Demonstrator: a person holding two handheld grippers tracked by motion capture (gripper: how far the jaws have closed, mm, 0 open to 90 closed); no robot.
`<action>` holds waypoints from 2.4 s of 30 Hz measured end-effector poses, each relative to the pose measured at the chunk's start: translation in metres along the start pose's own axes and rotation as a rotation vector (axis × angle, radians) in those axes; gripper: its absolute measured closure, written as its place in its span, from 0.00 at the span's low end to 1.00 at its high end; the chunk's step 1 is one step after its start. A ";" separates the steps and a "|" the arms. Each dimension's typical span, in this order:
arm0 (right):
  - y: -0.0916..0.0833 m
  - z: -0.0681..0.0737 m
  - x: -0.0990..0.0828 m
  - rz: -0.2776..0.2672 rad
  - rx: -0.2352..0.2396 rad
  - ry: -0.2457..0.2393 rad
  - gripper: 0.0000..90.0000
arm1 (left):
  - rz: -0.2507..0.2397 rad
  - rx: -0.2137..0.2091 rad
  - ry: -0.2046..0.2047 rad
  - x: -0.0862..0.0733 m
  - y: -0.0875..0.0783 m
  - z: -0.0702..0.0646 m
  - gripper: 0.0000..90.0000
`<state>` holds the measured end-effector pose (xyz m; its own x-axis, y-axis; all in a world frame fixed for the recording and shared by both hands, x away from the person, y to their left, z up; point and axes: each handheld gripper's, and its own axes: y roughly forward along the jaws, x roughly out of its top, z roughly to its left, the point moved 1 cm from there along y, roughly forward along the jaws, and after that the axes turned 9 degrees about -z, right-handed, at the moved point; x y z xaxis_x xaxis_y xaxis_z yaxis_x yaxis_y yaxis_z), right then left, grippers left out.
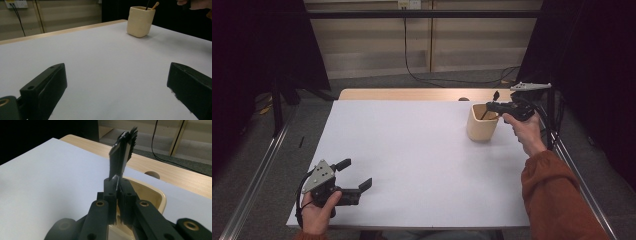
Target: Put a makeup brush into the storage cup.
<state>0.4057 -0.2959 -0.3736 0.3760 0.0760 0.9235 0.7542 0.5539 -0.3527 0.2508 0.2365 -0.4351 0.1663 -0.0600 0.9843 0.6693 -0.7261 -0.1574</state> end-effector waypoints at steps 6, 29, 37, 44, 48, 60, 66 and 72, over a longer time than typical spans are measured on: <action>0.002 0.002 -0.002 -0.001 0.004 0.000 0.95 | -0.001 0.002 0.000 0.000 0.000 -0.001 0.03; -0.001 -0.002 -0.012 -0.042 0.005 0.002 0.62 | 0.005 0.001 0.005 0.000 0.005 0.001 0.03; -0.001 0.002 -0.012 -0.068 0.002 -0.007 0.38 | 0.003 0.006 0.002 0.001 0.005 0.001 0.03; -0.003 0.005 -0.015 -0.090 0.012 -0.015 0.13 | -0.002 0.006 0.005 0.001 0.004 0.001 0.03; -0.006 0.007 -0.015 -0.100 0.017 -0.031 0.03 | 0.004 0.002 0.011 0.001 0.005 0.001 0.03; -0.016 0.016 -0.017 -0.095 0.007 -0.027 0.05 | -0.006 0.007 0.017 0.001 0.001 -0.001 0.03; -0.026 0.024 -0.021 -0.110 -0.020 -0.049 0.04 | -0.010 0.010 0.015 0.002 0.002 -0.001 0.03; -0.035 0.028 -0.026 -0.120 -0.018 -0.048 0.03 | -0.008 0.013 0.017 0.002 0.002 -0.001 0.03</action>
<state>0.3546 -0.2942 -0.3808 0.2562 0.0500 0.9653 0.8018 0.5467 -0.2411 0.2519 0.2346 -0.4338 0.1492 -0.0659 0.9866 0.6797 -0.7178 -0.1508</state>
